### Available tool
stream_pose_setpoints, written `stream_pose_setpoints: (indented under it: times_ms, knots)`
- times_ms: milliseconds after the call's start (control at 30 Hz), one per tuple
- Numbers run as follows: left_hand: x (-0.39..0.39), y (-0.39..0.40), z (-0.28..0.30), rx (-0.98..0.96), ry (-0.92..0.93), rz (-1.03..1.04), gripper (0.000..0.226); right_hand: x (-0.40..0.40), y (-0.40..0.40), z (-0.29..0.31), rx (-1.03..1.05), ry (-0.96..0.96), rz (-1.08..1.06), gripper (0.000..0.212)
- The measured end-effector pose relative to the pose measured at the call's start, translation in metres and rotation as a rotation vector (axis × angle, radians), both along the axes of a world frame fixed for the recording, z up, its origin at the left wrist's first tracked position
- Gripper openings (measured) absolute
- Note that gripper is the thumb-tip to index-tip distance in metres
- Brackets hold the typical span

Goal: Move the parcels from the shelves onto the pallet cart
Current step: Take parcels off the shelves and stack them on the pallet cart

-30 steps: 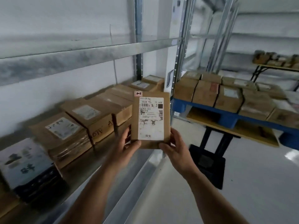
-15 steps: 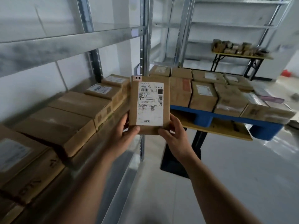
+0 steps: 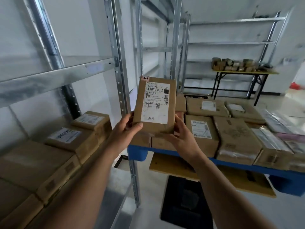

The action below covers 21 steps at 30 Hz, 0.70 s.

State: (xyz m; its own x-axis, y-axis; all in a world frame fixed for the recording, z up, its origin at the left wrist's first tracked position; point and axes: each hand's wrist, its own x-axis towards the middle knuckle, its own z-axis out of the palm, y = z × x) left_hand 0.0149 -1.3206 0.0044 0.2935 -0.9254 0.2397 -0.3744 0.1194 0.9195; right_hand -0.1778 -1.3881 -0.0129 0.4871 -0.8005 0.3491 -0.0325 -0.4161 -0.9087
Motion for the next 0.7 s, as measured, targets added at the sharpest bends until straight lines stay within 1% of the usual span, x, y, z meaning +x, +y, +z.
stream_pose_setpoints:
  times_ms: [100, 200, 333, 400, 467, 500, 633, 700]
  knots:
    - [0.003, -0.042, 0.009, 0.003, -0.026, -0.004, 0.044, 0.002, -0.051, 0.008, -0.094, 0.087, -0.059, 0.072]
    - [0.008, -0.077, 0.015, 0.009, -0.07, -0.002, 0.051, 0.013, -0.092, 0.012, -0.118, 0.097, -0.069, 0.068]
    - [0.02, -0.121, 0.026, -0.01, -0.106, 0.016, 0.047, 0.035, -0.142, 0.015, -0.133, 0.127, -0.111, 0.06]
    - [0.03, -0.144, 0.028, -0.008, -0.069, 0.031, 0.052, 0.047, -0.162, 0.016, -0.139, 0.132, -0.142, 0.054]
    - [0.039, -0.165, 0.03, 0.018, -0.08, 0.051, 0.061, 0.058, -0.18, 0.017, -0.152, 0.142, -0.17, 0.053]
    - [0.044, -0.175, 0.029, 0.037, -0.089, 0.048, 0.062, 0.063, -0.189, 0.017, -0.15, 0.148, -0.173, 0.052]
    - [0.074, -0.221, 0.022, 0.093, 0.016, 0.004, 0.039, 0.09, -0.232, 0.017, -0.135, 0.196, -0.187, 0.049]
    - [0.089, -0.242, 0.017, 0.12, 0.02, 0.02, 0.035, 0.104, -0.253, 0.016, -0.123, 0.225, -0.193, 0.049]
